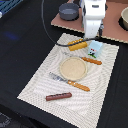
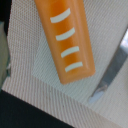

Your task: Interact with the objects in diverse but meaningful ways.

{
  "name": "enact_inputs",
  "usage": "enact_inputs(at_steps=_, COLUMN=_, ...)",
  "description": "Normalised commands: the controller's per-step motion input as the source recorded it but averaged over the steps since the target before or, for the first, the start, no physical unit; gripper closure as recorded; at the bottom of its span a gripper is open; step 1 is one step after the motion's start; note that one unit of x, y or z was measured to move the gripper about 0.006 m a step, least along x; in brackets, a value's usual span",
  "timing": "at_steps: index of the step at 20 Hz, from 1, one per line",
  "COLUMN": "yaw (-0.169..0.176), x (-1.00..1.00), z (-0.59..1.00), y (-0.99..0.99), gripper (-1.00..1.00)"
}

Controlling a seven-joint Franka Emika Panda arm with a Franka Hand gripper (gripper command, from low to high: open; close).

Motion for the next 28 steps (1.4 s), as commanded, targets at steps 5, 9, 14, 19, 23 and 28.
enact_inputs(at_steps=5, yaw=0.055, x=-0.4, z=-0.41, y=0.16, gripper=-1.0)
enact_inputs(at_steps=9, yaw=0.042, x=-0.39, z=-0.4, y=0.1, gripper=-1.0)
enact_inputs(at_steps=14, yaw=0.039, x=-0.36, z=-0.39, y=0.04, gripper=-1.0)
enact_inputs(at_steps=19, yaw=0.035, x=-0.27, z=-0.35, y=0.0, gripper=1.0)
enact_inputs(at_steps=23, yaw=0.032, x=-0.23, z=-0.33, y=0.0, gripper=1.0)
enact_inputs(at_steps=28, yaw=0.031, x=-0.24, z=-0.29, y=0.0, gripper=1.0)
